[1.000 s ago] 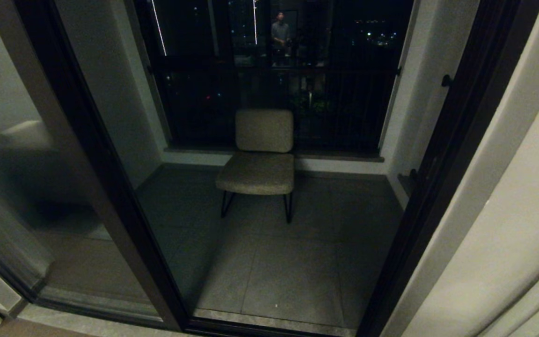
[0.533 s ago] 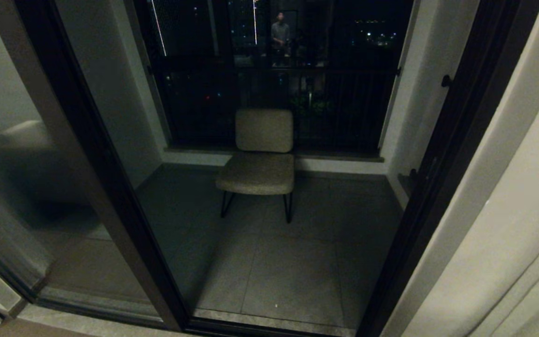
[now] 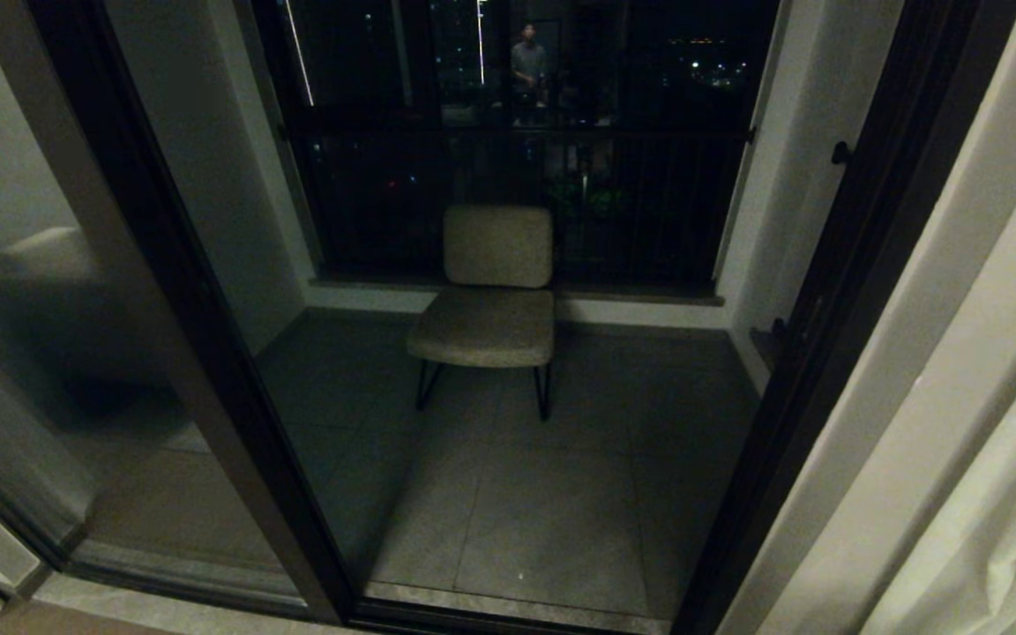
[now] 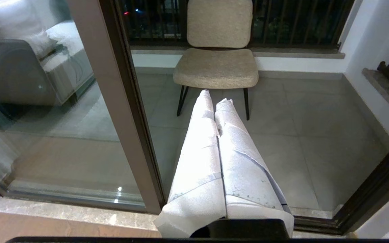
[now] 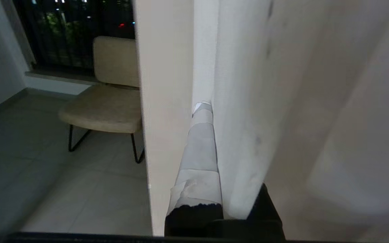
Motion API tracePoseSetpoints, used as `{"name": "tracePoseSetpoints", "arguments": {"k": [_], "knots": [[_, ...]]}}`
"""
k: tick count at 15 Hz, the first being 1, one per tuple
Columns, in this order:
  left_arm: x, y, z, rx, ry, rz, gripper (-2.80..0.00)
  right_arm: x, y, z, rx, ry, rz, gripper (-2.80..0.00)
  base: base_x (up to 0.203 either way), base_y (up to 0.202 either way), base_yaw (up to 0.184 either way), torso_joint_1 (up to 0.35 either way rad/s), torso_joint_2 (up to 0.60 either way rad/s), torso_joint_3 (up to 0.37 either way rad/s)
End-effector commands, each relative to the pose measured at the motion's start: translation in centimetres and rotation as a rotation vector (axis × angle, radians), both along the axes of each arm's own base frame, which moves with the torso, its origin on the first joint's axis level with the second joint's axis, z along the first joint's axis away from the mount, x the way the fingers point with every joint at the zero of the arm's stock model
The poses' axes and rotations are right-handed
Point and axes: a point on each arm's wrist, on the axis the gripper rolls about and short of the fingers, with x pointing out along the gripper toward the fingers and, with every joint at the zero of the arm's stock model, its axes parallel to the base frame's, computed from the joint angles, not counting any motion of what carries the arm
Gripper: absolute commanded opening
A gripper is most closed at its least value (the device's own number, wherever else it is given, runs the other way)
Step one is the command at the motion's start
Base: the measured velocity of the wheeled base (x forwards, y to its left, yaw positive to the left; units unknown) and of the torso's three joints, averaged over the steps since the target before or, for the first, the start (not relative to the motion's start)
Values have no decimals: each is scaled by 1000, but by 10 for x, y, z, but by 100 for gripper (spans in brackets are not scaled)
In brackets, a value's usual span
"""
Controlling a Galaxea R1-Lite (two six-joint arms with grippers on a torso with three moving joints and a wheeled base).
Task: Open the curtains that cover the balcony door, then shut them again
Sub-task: Pull the inner curtains open on both sides
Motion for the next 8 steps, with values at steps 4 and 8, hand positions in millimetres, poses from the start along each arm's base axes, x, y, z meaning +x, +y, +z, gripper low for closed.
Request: {"name": "tracePoseSetpoints", "arguments": {"k": [4,8], "knots": [[0,0,0,1,-1,0,-280,-11,11,-13,17,25,16,0,0,0,0,0,0,0],[0,0,0,1,-1,0,-280,-35,40,-39,49,68,55,0,0,0,0,0,0,0]]}}
